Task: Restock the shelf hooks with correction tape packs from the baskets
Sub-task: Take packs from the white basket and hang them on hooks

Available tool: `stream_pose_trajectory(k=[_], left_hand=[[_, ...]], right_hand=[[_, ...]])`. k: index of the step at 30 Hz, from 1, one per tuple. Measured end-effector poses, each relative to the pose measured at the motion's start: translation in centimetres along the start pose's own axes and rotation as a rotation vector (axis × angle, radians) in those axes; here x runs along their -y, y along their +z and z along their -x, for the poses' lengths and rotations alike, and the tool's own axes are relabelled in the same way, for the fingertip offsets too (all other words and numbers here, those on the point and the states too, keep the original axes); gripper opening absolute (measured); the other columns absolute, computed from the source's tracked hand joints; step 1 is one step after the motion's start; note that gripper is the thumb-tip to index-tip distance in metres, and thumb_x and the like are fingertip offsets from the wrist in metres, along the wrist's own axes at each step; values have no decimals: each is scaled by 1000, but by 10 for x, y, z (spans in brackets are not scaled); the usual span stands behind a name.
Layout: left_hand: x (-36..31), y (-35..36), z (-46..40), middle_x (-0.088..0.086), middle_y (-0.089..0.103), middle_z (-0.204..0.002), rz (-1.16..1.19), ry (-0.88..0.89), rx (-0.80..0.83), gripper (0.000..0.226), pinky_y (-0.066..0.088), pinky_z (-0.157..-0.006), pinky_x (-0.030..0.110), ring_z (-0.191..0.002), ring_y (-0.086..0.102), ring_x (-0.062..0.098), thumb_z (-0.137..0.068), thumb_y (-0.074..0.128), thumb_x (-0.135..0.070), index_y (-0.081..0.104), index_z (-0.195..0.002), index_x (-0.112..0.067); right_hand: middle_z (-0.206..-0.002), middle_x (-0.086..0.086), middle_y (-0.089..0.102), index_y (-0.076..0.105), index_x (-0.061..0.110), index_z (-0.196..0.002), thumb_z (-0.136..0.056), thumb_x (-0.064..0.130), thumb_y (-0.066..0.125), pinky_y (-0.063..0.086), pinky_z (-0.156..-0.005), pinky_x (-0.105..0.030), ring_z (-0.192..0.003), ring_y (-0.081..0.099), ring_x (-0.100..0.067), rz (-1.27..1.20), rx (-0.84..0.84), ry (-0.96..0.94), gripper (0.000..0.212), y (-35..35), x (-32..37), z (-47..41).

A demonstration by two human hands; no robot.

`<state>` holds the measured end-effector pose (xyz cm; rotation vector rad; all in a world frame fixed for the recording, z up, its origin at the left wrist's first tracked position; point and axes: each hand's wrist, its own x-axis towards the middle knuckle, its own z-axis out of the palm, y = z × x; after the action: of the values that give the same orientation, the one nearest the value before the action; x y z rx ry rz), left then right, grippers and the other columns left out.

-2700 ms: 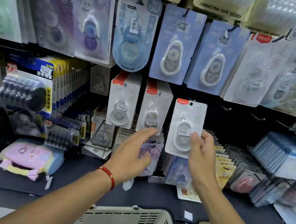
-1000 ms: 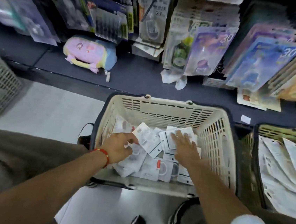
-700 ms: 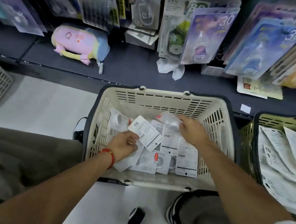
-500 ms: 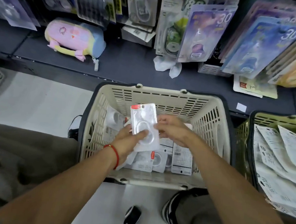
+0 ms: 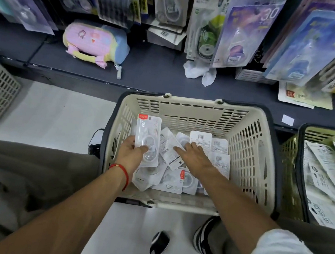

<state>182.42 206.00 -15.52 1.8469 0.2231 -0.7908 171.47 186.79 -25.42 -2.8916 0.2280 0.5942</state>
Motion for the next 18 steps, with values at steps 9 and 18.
stream_pose_trajectory(k=[9,18], left_hand=[[-8,-15,5,1,72,-109,-115,160,29,34,47,-66,19,-90,66,8,-99,62,-3,60,-130,-16],[-21,-8,15,5,72,-123,154,-58,204,25,62,-82,51,-109,70,30,-103,59,-23,64,-124,-36]], right_hand=[[-105,2,64,62,29,-100,-95,65,53,44,-74,-43,-92,60,-21,-693,-90,250,37,-35,-5,17],[-79,-8,60,64,-10,-90,-110,16,56,60,-59,-30,-72,59,-14,-1253,-207,36,34,-121,-10,19]])
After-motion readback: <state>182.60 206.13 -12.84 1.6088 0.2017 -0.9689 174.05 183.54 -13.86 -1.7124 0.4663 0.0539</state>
